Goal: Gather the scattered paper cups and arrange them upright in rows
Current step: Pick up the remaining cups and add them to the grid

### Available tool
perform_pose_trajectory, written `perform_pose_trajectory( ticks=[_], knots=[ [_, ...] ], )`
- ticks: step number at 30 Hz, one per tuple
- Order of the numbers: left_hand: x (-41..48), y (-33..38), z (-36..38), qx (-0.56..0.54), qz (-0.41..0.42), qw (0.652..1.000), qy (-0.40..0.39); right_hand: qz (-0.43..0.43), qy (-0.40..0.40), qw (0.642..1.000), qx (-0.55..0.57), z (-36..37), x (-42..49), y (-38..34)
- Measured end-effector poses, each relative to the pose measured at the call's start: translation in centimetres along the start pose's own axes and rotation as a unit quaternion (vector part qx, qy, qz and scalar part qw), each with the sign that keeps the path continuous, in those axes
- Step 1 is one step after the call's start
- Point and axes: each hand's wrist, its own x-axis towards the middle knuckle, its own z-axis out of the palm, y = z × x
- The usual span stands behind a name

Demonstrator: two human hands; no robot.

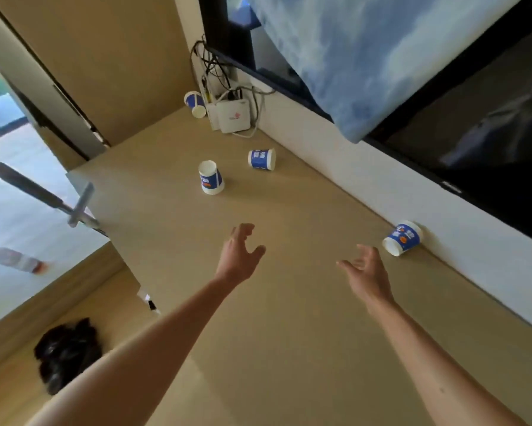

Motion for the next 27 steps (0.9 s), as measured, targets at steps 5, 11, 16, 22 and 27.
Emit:
perform_pose_trajectory(
  ticks=[5,11,16,22,27],
  knots=[
    [11.5,-2.0,-5.1,0.160,0.020,0.985,0.062,0.035,0.008,0.999,-0.035,1.1,2.6,0.5],
    [21.1,-2.5,-8.2,0.246,-0.011,0.966,0.083,0.076,0.059,0.994,-0.055,-0.4,4.5,2.0],
    [25.2,-3.7,-8.1,0.266,-0.071,0.961,0.019,0.084,0.087,0.991,-0.048,-1.2,5.9,2.8],
    [25.2,-5.5,-7.3,0.273,-0.060,0.960,-0.009,0.066,0.071,0.995,-0.033,0.6,5.7,2.1],
    [22.1,-5.8,-6.7,0.122,-0.072,0.990,0.022,0.048,0.049,0.998,-0.005,4.2,3.9,0.0]
  ],
)
